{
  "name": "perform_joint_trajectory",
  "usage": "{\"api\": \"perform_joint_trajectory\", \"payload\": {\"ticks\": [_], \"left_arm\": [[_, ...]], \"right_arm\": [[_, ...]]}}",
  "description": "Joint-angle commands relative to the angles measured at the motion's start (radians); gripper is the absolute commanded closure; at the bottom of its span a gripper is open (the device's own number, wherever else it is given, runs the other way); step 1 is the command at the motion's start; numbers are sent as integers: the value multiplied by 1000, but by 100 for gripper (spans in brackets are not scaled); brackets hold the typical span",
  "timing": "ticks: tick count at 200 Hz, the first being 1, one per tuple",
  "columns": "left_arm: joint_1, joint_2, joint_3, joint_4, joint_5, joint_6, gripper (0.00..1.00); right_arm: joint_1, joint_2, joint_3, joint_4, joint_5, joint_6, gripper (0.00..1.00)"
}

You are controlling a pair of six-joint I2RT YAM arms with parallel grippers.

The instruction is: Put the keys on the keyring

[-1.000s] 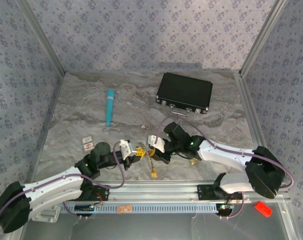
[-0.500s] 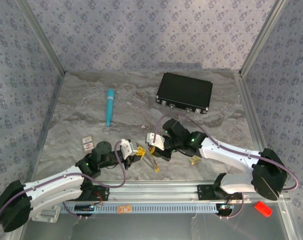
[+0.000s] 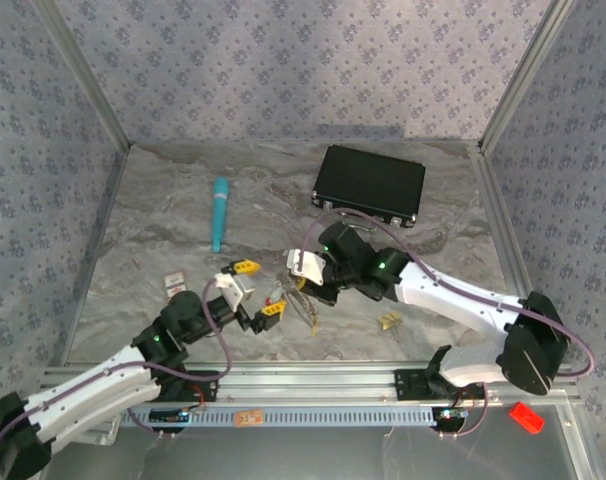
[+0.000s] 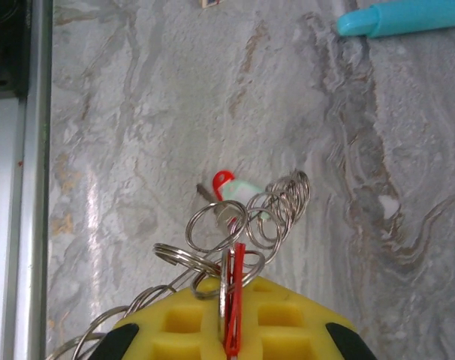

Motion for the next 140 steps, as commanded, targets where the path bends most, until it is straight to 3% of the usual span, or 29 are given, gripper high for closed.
{"api": "perform_joint_trajectory", "payload": {"ticks": [1, 38, 60, 101, 140], "left_arm": [[0, -115, 43, -134, -210, -6, 1], [-1, -252, 124, -245, -555, -53, 1], [1, -276, 158, -257, -603, -44, 1], [8, -200, 174, -251, -619, -49, 0], [24, -127, 166, -200, -619, -67, 1]], "right_arm": [[12, 60, 86, 7, -9, -24, 100], [48, 189, 190, 110, -145, 1, 100], [48, 261, 243, 238, -198, 59, 100], [17, 366, 231, 242, 4, 70, 100], [-3, 366, 141, -22, 220, -95, 100]]}}
